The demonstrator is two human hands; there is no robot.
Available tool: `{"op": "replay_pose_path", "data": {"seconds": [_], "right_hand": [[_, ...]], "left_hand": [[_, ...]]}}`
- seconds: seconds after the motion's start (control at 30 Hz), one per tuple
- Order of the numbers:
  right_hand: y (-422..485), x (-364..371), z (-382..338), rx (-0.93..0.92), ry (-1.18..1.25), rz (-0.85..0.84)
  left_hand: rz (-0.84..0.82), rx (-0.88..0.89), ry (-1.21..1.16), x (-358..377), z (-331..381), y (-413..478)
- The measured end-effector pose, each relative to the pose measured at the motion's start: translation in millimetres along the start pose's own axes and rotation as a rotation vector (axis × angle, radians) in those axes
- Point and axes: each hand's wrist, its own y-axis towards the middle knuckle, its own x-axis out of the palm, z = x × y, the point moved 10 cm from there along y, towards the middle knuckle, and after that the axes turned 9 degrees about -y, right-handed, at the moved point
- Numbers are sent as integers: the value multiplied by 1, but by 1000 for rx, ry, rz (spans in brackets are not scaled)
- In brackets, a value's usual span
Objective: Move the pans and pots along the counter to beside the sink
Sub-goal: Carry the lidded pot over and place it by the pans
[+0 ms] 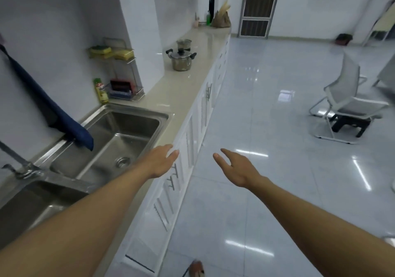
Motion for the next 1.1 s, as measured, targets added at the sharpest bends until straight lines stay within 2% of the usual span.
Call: {"op": "replay_pose_path", "data": {"seconds": [0.23, 0.6, 1.1], "right_hand": [[103, -43, 44, 39, -25, 14], [276, -107, 68, 30, -47, 3], [550, -170, 121, -100, -42, -63]], "left_hand": [[-9, 25, 18, -19, 38, 118], [-49, 55, 99, -59, 89, 284], [54, -95, 143, -118, 130, 520]]}}
